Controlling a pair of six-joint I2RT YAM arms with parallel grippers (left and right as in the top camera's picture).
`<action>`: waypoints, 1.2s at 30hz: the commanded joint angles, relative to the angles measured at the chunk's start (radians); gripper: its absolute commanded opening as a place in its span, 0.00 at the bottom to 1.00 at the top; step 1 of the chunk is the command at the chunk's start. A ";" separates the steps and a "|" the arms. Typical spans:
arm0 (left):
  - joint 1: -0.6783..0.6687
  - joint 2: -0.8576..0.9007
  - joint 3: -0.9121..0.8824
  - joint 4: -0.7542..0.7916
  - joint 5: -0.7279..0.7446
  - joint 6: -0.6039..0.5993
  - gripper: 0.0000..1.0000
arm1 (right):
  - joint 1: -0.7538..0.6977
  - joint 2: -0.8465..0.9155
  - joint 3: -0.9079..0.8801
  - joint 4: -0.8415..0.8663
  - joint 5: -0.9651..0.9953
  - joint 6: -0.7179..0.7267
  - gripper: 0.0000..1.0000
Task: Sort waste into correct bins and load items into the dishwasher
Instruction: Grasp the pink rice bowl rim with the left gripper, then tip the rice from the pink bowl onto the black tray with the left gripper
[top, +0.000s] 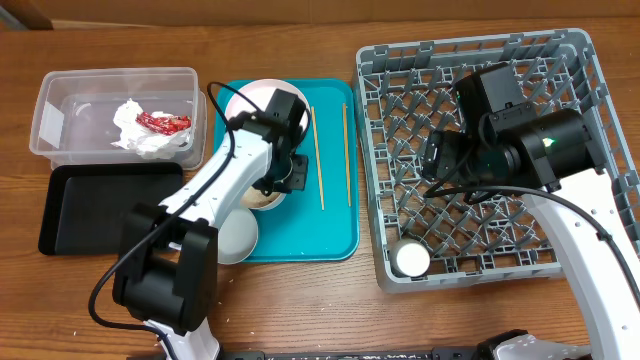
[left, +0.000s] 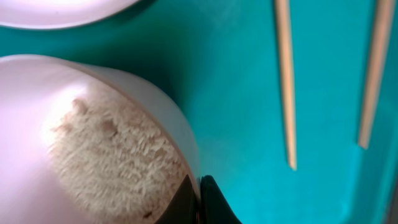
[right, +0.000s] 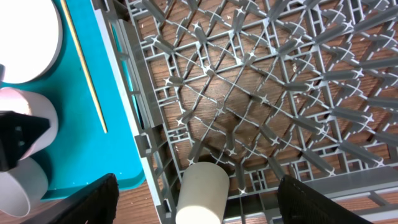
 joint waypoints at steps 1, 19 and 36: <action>-0.006 -0.004 0.140 -0.073 0.040 0.002 0.04 | -0.003 -0.005 0.020 0.002 0.010 -0.008 0.83; 0.254 -0.089 0.481 -0.505 0.156 0.053 0.04 | -0.003 -0.005 0.020 0.002 0.010 -0.012 0.83; 0.819 -0.174 0.171 -0.555 0.740 0.575 0.04 | -0.003 -0.005 0.020 0.028 0.006 -0.031 0.83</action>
